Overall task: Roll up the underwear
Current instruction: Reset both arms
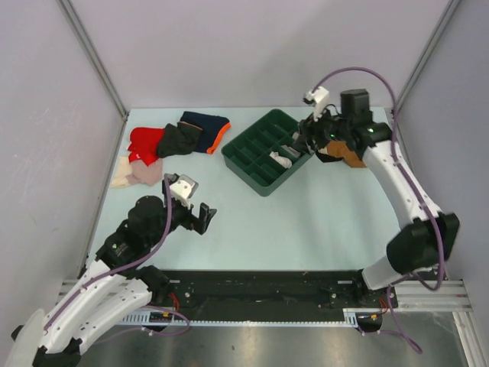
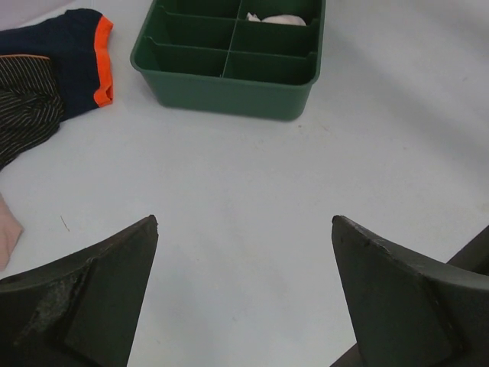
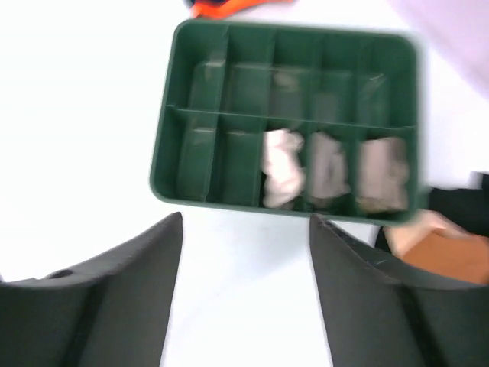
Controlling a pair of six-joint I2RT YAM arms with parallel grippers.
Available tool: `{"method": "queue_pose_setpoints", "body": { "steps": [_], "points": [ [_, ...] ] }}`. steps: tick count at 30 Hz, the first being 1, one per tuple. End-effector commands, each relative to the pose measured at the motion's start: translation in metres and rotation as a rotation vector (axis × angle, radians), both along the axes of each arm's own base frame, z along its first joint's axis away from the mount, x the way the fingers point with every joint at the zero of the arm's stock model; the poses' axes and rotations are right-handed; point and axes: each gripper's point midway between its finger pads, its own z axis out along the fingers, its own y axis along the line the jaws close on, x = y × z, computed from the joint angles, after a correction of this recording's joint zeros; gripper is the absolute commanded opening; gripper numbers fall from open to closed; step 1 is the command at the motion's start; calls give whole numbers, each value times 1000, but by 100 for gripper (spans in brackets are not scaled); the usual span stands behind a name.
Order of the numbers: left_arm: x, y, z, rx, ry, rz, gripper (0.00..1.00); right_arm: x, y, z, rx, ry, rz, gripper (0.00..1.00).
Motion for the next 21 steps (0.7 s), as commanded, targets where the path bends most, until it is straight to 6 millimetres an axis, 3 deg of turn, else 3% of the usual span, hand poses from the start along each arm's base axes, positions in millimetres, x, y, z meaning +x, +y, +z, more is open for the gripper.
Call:
{"method": "queue_pose_setpoints", "body": {
  "steps": [1, 2, 4, 13, 18, 21],
  "points": [
    [7, 2, 15, -74, -22, 45, 100, -14, -25, 43, 82, -152, -33, 76],
    [7, 2, 15, -74, -20, 49, 100, -18, -29, 46, 85, -161, -44, 81],
    [6, 2, 16, -80, -21, 50, 100, -25, -44, 50, 97, -174, -81, 99],
    [3, 5, 16, -81, -28, 52, 100, -38, -89, 52, 212, -92, -249, 100],
    [2, 4, 15, -81, -26, 41, 100, -32, -134, 60, 228, -138, -529, 100],
    [1, 3, 16, -82, -27, 35, 100, -35, -147, 62, 224, -163, -613, 100]
  ]
}}
